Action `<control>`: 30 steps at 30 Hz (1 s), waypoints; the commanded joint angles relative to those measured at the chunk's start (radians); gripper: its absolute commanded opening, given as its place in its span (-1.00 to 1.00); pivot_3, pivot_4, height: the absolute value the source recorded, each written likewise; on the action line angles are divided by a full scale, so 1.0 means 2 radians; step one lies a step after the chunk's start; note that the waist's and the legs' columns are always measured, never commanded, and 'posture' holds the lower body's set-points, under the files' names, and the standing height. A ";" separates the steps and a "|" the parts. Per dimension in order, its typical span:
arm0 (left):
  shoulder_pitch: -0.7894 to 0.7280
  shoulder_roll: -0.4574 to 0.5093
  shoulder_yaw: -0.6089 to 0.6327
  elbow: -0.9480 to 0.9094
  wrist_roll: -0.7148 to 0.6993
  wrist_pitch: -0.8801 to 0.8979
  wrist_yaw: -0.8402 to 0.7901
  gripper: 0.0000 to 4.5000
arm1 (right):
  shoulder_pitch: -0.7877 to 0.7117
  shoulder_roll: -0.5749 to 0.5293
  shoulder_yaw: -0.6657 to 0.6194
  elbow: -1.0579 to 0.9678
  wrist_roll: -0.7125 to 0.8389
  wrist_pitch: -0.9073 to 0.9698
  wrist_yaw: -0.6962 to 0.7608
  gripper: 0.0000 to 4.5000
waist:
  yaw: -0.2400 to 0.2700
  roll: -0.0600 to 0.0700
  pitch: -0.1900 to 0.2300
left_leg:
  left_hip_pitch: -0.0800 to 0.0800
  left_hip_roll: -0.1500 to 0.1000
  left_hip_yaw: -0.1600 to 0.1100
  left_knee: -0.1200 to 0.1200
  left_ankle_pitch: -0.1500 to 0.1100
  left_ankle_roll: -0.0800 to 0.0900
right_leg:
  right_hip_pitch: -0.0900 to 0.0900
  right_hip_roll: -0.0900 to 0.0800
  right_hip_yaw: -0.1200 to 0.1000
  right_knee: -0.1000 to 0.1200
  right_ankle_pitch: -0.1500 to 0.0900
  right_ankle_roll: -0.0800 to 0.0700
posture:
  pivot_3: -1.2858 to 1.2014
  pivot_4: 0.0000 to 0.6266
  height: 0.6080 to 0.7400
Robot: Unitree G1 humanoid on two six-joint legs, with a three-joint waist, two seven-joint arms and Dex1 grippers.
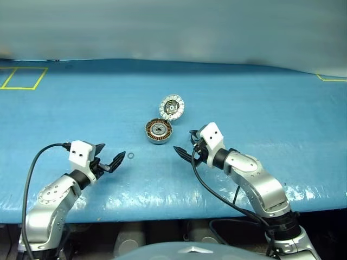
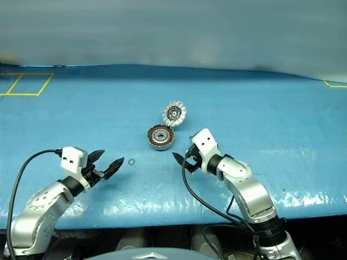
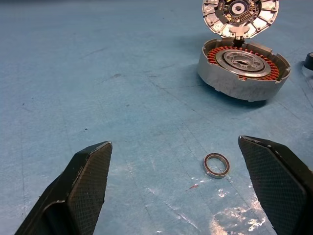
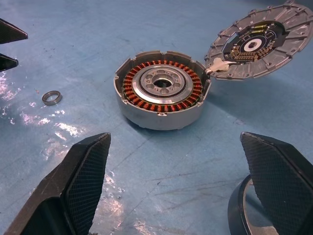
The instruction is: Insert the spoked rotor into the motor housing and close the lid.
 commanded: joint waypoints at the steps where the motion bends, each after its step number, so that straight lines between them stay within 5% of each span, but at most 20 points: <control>1: 0.002 0.002 0.003 -0.029 -0.004 0.001 -0.003 0.99 | -0.004 -0.001 -0.001 -0.010 -0.001 -0.007 0.003 0.99 | 0.000 0.000 0.000 | 0.000 0.000 0.000 0.000 0.000 0.000 | 0.000 0.000 0.000 0.000 0.000 0.000 | 0.03 -0.52 1.00; 30: 0.001 0.017 -0.009 -0.027 0.004 0.003 -0.029 0.99 | 0.007 0.005 -0.004 -0.005 -0.001 -0.017 0.002 0.99 | 0.000 0.000 0.000 | 0.000 0.000 0.000 0.000 0.000 0.000 | 0.000 0.000 0.000 0.000 0.000 0.000 | 0.03 -0.52 1.00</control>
